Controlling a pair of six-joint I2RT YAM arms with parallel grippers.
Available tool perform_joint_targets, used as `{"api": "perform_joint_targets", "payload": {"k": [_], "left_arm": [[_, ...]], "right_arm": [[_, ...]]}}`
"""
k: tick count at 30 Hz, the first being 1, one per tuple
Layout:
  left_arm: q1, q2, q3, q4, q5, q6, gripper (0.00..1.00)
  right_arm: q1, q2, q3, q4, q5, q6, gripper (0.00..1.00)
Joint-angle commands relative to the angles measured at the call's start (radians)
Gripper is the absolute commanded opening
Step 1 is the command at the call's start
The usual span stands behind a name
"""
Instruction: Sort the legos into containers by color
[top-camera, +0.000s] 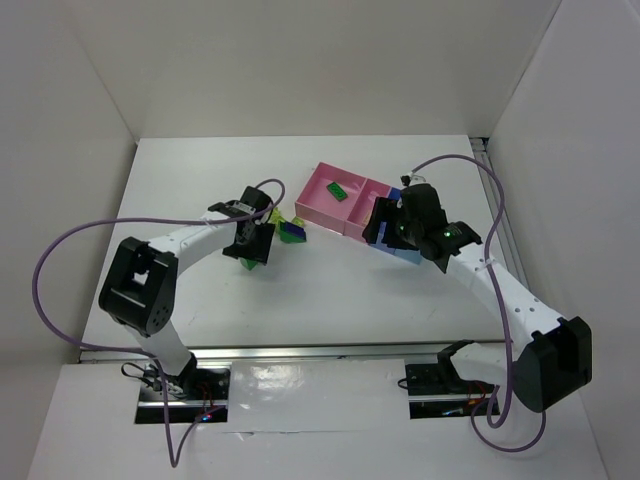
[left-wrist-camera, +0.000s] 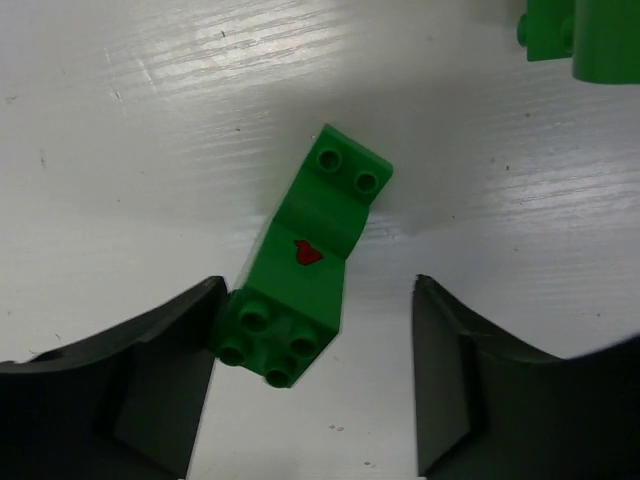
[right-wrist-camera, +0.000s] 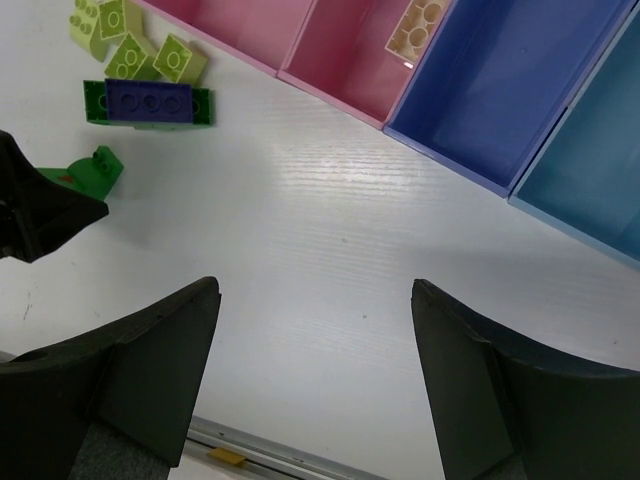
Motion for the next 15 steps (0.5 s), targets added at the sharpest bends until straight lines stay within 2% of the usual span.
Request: {"api": "perform_joint_targets", "payload": {"k": [1,5,9,12,15], "left_arm": [[0.005,0.0,0.028,0.002,0.026,0.039,0.73],[0.005,0.0,0.028,0.013,0.044,0.039,0.58],[0.005,0.036,0.048,0.013,0.044,0.039,0.58],[0.005,0.036,0.048,0.013,0.044,0.039,0.53],[0.014,0.036,0.048,0.013,0.055,0.03,0.36]], "right_arm": [[0.009,-0.008,-0.004,-0.004,0.013,-0.006,0.85],[0.009,-0.008,-0.013,-0.004,0.013,-0.006,0.85],[0.009,-0.008,-0.013,-0.004,0.013,-0.006,0.85],[0.009,-0.008,-0.013,-0.004,0.013,-0.006,0.85],[0.009,-0.008,-0.023,-0.004,0.013,-0.006,0.85]]}}
